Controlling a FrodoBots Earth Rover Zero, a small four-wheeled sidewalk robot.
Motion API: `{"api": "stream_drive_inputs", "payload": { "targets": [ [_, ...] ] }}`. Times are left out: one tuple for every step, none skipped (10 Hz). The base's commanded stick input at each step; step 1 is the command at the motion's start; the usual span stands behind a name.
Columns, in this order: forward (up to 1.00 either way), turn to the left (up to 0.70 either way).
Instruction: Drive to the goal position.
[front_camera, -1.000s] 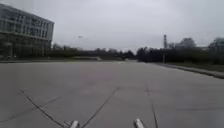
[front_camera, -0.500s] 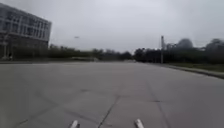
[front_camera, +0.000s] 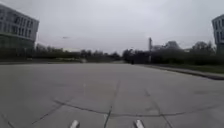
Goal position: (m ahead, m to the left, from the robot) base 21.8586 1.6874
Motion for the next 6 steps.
{"api": "stream_drive_inputs", "payload": {
  "targets": [
    [1.0,-0.08],
    [1.0,-0.37],
    [1.0,-0.4],
    [1.0,0.0],
    [1.0,-0.02],
    [1.0,-0.1]
  ]
}}
